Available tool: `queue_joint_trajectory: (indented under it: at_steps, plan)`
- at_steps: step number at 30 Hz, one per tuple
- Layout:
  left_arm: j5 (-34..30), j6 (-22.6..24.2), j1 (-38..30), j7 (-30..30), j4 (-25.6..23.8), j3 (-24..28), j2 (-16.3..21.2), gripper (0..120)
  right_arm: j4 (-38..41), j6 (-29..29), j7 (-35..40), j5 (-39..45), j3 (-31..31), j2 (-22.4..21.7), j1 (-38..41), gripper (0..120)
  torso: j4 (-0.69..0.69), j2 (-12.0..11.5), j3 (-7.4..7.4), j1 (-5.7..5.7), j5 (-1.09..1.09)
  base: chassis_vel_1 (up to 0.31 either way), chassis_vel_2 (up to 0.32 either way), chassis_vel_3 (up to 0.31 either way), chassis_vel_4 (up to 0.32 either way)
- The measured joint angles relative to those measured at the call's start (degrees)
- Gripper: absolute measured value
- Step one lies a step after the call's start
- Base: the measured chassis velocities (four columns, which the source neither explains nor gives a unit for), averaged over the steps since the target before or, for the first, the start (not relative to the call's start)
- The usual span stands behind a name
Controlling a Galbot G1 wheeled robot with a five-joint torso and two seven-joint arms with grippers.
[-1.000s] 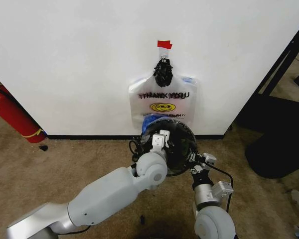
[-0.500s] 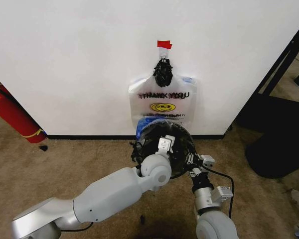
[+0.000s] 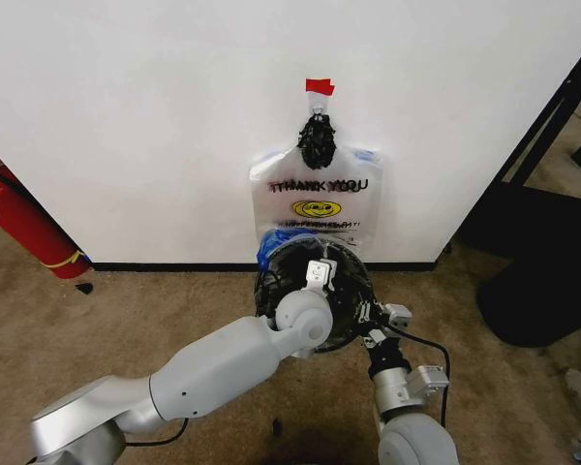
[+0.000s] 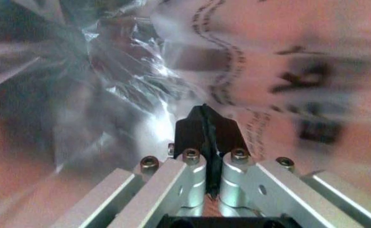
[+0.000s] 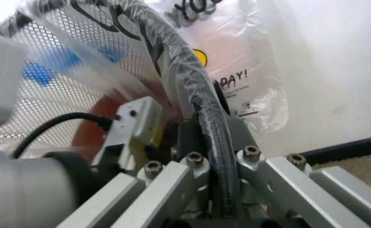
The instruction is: Pick up the garbage bag from the wall and place it over the trash bin.
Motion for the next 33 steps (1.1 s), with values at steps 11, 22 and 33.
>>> queue_joint_trajectory:
  at_steps: [11, 22, 33]
  plan:
    - [-0.2, 3.4, 3.9, 1.1, -13.2, -0.6, 6.6, 29, -1.6, -2.2, 3.0, 4.8, 1.1, 0.3, 1.9, 0, 0.01, 0.0, 0.00, 0.00, -0.01, 0.000, 0.000, 0.000, 0.000]
    - [2.4, -3.0, 11.0, 12.6, -28.6, -6.9, 18.4, 71, -2.5, -2.8, 3.1, 10.1, 3.4, -0.7, 2.9, 0, 0.01, 0.0, 0.00, 0.00, -0.01, 0.000, 0.000, 0.000, 0.000]
    - [-2.7, -16.5, 23.0, 22.4, -39.8, -26.1, 25.6, 98, -4.7, -2.9, 2.0, 14.0, 4.4, -3.1, 4.0, 0, 0.03, 0.0, 0.00, 0.00, -0.01, 0.000, 0.000, 0.000, 0.000]
